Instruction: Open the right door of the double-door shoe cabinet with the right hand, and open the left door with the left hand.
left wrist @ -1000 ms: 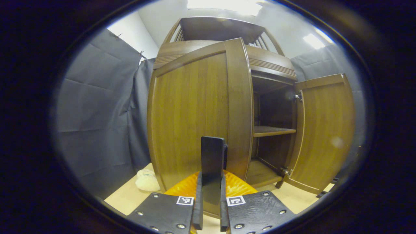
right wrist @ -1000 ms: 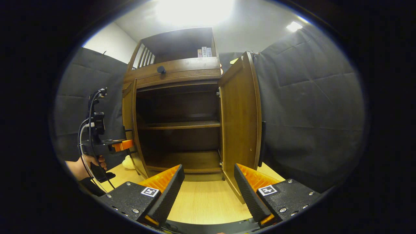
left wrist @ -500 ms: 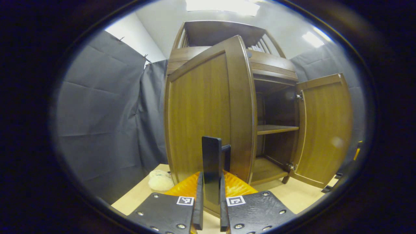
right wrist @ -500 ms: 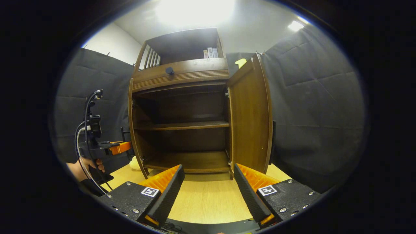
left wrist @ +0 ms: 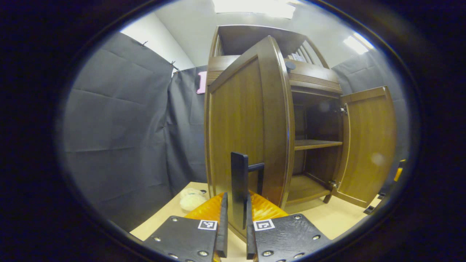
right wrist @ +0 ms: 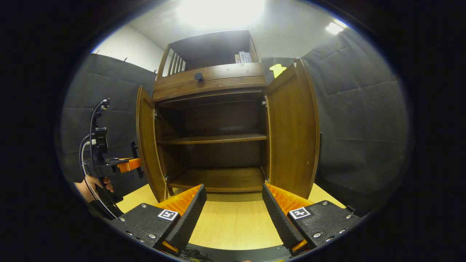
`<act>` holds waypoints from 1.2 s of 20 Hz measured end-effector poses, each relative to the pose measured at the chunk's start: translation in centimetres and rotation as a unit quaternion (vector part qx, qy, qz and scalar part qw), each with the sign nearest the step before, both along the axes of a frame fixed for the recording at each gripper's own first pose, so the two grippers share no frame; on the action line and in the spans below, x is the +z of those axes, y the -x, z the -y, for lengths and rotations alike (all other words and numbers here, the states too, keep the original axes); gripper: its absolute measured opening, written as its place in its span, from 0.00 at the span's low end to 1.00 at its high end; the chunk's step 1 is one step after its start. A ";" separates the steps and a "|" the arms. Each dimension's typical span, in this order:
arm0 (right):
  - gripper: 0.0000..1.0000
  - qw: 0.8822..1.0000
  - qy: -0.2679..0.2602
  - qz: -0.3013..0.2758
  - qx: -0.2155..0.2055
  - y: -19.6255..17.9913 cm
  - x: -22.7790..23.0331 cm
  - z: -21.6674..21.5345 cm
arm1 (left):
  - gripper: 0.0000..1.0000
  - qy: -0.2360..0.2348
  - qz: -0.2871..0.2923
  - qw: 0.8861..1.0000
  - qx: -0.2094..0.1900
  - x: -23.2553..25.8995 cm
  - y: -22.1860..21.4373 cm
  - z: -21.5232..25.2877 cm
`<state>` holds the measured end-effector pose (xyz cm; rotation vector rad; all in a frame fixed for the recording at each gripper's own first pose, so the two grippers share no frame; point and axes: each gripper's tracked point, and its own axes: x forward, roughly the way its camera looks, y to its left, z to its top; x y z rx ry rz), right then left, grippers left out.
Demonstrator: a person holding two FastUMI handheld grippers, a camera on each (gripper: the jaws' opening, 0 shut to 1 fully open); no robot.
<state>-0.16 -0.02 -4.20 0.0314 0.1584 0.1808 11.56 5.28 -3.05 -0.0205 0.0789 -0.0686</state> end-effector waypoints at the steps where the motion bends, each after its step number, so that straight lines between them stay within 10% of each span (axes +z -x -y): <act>1: 0.94 1.000 0.001 0.001 0.003 0.0 0.0 -0.3 | 0.22 -0.003 -0.002 1.000 0.005 -0.1 0.2 -0.6; 23: 0.94 0.999 -0.019 0.012 0.039 0.4 0.8 -3.0 | 0.24 -0.004 0.000 0.987 0.158 0.2 6.2 -15.8; 24: 0.95 0.999 -0.017 0.013 0.040 0.4 0.8 -2.9 | 0.13 0.001 0.001 0.988 0.156 0.3 6.6 -15.9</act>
